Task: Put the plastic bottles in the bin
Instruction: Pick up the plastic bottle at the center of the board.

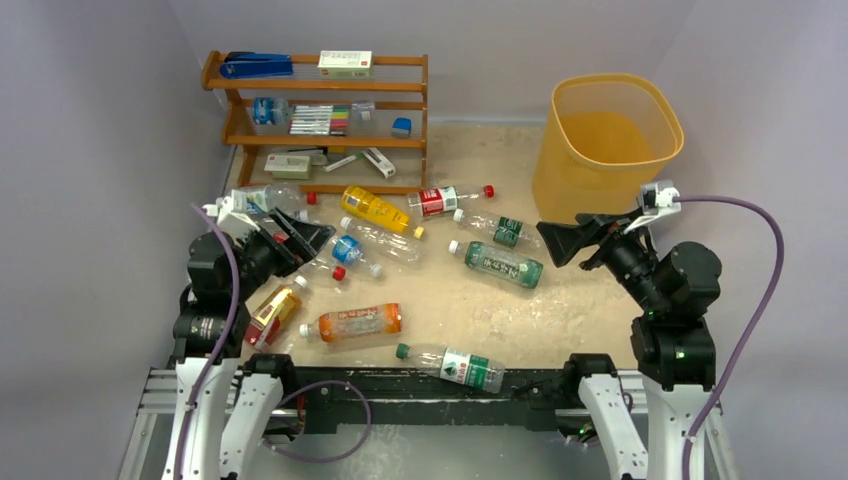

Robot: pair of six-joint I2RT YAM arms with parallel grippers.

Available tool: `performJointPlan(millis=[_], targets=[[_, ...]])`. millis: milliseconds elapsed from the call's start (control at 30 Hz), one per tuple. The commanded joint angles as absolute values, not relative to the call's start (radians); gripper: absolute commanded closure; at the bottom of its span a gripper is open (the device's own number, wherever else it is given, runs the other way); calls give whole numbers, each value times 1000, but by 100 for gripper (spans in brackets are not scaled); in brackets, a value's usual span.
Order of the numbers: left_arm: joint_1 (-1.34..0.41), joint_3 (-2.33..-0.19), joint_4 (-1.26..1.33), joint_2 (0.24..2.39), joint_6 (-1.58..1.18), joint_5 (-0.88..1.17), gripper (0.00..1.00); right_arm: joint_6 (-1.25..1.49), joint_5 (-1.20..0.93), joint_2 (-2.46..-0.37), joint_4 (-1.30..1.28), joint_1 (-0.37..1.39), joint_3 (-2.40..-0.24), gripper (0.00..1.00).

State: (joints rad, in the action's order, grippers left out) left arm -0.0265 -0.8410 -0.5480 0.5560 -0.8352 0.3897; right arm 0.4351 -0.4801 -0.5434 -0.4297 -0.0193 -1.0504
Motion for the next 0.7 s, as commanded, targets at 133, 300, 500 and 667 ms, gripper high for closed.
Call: performJointPlan(millis=[133,300,500,667], targets=[[-23,-789,-567,513,-804,407,5,439,-488,-528,-386,-15,-1014,0],[-23,-785,-574,516,-799,404,5,443,-503,-533,-376,-15,-1000,0],[-22,-751,-591,529,-795,403,3,420,-520,-560,-388,-16,-935,0],[-23,-634,-562,458,-846,448,3,408,-621,-586,-369,-15,-803,0]])
